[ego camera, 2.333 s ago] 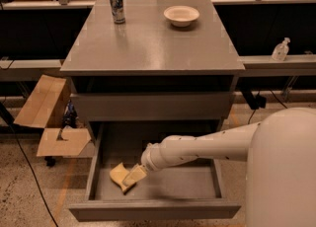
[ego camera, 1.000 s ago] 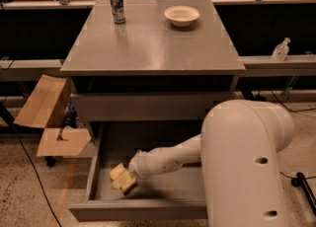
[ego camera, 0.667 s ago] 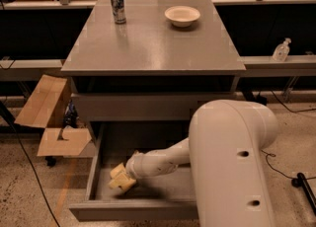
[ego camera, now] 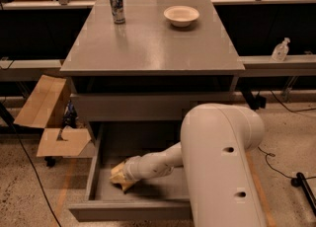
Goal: Pick sponge from middle drawer and place on counter
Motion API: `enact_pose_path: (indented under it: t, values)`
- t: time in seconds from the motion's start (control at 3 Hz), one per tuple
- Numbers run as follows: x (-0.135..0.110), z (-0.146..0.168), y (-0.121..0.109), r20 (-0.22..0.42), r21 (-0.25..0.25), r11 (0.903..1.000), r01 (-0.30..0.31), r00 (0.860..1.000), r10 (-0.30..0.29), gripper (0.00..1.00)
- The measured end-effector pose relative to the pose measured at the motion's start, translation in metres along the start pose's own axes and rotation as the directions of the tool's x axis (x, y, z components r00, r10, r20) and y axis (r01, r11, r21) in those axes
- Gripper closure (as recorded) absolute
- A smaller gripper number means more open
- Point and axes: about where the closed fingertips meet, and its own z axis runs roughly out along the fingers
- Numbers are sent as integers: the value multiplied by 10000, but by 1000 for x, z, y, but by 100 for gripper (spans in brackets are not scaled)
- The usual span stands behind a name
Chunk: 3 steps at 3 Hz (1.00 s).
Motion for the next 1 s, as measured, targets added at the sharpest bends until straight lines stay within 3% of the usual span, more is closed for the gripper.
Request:
enact_pose_path:
  t: [0.33,0.67,1.0]
  values:
    - [3,0,-3,83,147,9995,-293,9995,292,73]
    - [3,0,-3,83,147,9995,-293,9995,292,96]
    - [2,-1,-2,85,147,9995,-293,9995,292,100]
